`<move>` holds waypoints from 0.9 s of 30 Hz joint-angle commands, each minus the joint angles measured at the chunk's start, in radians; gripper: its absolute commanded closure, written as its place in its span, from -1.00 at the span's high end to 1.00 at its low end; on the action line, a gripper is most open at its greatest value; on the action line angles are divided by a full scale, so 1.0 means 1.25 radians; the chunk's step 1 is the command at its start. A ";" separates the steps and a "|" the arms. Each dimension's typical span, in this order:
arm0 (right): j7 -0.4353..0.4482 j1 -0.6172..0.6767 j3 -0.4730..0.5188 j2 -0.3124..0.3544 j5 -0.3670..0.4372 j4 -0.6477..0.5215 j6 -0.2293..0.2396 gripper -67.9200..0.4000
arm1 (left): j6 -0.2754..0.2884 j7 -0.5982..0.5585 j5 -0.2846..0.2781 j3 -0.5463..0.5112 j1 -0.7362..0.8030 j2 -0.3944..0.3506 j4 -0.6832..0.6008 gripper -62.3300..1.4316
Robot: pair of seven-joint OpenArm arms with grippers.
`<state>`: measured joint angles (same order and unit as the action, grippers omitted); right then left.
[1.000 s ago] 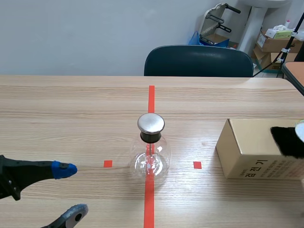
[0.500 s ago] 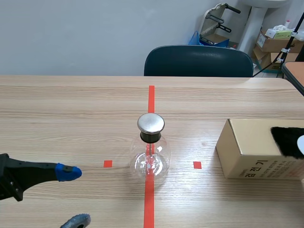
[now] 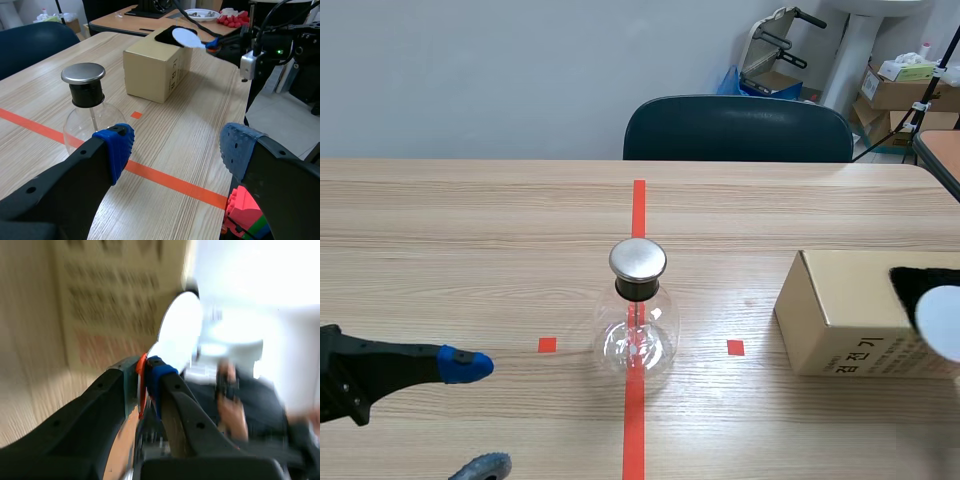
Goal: Do the electroscope experiment
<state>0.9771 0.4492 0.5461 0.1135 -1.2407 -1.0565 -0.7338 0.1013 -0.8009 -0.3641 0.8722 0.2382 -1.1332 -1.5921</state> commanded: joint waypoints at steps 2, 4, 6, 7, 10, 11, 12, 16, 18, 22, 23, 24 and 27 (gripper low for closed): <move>-0.026 0.000 -0.007 0.009 -0.001 -0.009 -0.039 -0.94 | 0.002 -0.019 -0.005 0.003 0.000 0.004 -0.018 0.27; -0.125 0.000 -0.010 0.003 0.000 -0.009 -0.037 -0.94 | 0.002 -0.018 -0.005 0.003 0.000 0.004 -0.018 0.27; -0.206 0.000 -0.010 0.002 0.009 -0.009 -0.028 -0.94 | 0.002 -0.018 -0.005 0.003 -0.001 0.004 -0.018 0.27; -0.211 0.000 -0.010 0.003 0.011 -0.009 -0.029 -0.94 | 0.002 -0.017 -0.007 0.003 -0.001 0.004 -0.018 0.27; -0.108 -0.003 -0.010 0.006 0.010 -0.010 -0.029 -0.94 | 0.002 -0.018 -0.008 0.003 0.000 0.004 -0.018 0.27; -0.060 -0.005 -0.010 0.007 0.010 -0.010 -0.030 -0.94 | 0.002 -0.018 -0.008 0.003 0.000 0.004 -0.018 0.27; -0.029 -0.005 -0.010 0.006 0.011 -0.010 -0.030 -0.94 | 0.002 -0.018 -0.008 0.003 0.000 0.004 -0.018 0.27; -0.168 -0.011 -0.010 -0.009 0.024 -0.010 -0.029 -0.94 | 0.002 -0.018 -0.008 0.003 0.000 0.005 -0.018 0.27; -0.254 -0.011 -0.010 -0.011 0.032 -0.010 -0.024 -0.94 | 0.001 -0.017 -0.008 0.003 -0.001 0.004 -0.018 0.27; -0.124 -0.012 -0.010 -0.005 0.030 -0.010 -0.023 -0.94 | 0.001 -0.017 -0.008 0.002 -0.001 0.004 -0.018 0.27; -0.063 -0.013 -0.010 -0.005 0.030 -0.010 -0.023 -0.94 | 0.001 -0.017 -0.008 0.002 -0.001 0.004 -0.018 0.27; -0.023 -0.014 -0.010 -0.005 0.030 -0.010 -0.023 -0.94 | 0.001 -0.017 -0.008 0.002 -0.001 0.004 -0.018 0.27; -0.068 -0.013 -0.011 -0.012 0.048 -0.010 -0.023 -0.94 | 0.001 -0.017 -0.008 0.002 -0.001 0.004 -0.018 0.27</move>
<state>0.9489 0.4381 0.5259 0.0887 -1.2068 -1.0576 -0.7372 0.1009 -0.8047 -0.3679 0.8722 0.2382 -1.1332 -1.5921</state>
